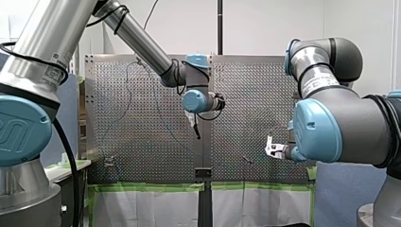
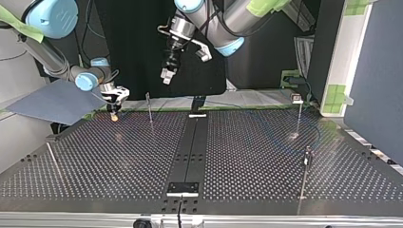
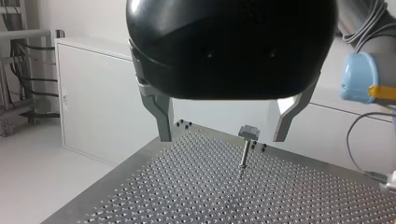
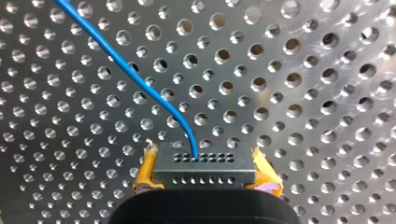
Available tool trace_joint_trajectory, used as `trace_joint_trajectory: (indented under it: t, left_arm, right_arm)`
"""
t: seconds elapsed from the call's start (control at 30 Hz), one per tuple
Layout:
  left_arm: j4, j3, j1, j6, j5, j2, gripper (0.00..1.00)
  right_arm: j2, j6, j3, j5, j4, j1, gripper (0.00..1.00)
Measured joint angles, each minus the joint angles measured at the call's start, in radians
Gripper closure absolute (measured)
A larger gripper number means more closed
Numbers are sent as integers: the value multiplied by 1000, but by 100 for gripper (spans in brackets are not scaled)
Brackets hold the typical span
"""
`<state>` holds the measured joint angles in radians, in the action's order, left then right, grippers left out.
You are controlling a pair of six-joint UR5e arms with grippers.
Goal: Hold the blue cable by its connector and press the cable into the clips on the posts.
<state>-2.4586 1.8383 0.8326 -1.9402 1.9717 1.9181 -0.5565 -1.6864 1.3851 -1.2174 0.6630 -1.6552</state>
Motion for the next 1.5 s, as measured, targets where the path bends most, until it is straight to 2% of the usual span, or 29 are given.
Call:
trace_joint_trajectory:
  t: [0.17, 0.27, 0.4, 0.47, 0.63, 0.8, 0.97, 1.17, 1.37, 1.5]
  left_arm:
    - [0, 39, 1, 1, 0, -40, 0]
    - [-1, 64, 2, 1, 0, -64, 0]
    - [-1, 99, 3, 1, 1, -99, 0]
    - [-1, 119, 4, 1, 1, -119, 0]
    - [-1, 168, 6, 1, 6, -168, 0]
    - [0, 214, 5, 21, 34, -214, 0]
    - [1, 256, 2, 41, 61, -256, 0]
    - [0, 307, 1, 41, 67, -307, 0]
    - [-1, 356, 0, 32, 68, -328, 0]
    - [-1, 392, -2, 24, 68, -330, 0]
  right_arm:
    - [-10, 7, 0, -3, -12, -3, 100]
    - [-29, 25, 1, -10, -31, -9, 100]
    - [-65, 58, 5, -15, -66, -19, 100]
    - [-81, 65, 12, -20, -80, -23, 100]
    - [-130, 72, 42, -41, -92, -33, 100]
    - [-176, 76, 70, -66, -92, -44, 100]
    - [-216, 90, 88, -87, -92, -52, 100]
    - [-267, 100, 112, -110, -91, -58, 100]
    - [-319, 111, 138, -132, -95, -64, 100]
    - [-351, 127, 156, -139, -99, -70, 100]
